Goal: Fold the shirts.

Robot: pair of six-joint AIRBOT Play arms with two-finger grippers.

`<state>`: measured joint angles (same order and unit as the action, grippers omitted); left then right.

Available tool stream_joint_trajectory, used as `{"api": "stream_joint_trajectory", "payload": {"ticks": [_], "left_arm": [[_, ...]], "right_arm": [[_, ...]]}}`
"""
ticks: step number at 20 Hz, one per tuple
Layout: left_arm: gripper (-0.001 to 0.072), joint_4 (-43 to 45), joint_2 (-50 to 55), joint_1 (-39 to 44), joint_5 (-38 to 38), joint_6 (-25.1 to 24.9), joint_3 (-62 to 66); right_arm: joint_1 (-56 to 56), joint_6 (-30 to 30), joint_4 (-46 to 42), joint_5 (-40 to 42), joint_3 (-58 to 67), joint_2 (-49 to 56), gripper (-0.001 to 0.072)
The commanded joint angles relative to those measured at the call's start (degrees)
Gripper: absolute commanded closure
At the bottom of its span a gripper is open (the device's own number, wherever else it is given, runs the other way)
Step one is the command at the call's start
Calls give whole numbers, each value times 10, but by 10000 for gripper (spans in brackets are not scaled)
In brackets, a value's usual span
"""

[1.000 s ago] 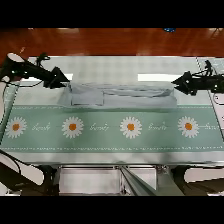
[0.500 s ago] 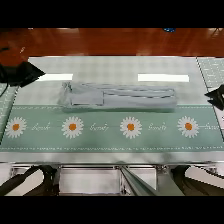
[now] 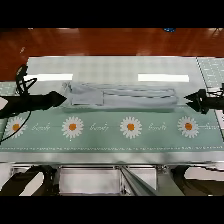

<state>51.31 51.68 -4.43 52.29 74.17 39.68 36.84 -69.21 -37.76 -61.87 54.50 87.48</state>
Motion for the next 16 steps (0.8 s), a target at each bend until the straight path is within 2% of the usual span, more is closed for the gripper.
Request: {"api": "stream_joint_trajectory", "payload": {"ticks": [1, 9, 10, 11, 12, 14, 15, 16], "left_arm": [[198, -3, 8, 9, -8, 0, -11], [199, -4, 8, 9, -7, 0, -11], [198, -4, 8, 9, -7, 0, -11], [199, -4, 8, 9, -7, 0, -11], [199, -6, 8, 9, -7, 0, -11], [203, -22, 8, 9, -5, 0, -11], [365, -29, 9, 9, 11, 0, -9], [678, -30, 9, 9, 27, -6, -7]], "right_arm": [[-43, -17, 23, -1, 32, 55, 291], [-136, -37, 25, 5, 82, 116, 303], [-148, -35, 25, 7, 88, 116, 398], [-156, -21, 27, -3, 97, 116, 635], [-160, 1, 31, -23, 108, 113, 690], [-163, 20, 14, -44, 116, 80, 691], [-164, 20, -19, -44, 115, 49, 691], [-164, 9, -54, -47, 111, 10, 691]]}}
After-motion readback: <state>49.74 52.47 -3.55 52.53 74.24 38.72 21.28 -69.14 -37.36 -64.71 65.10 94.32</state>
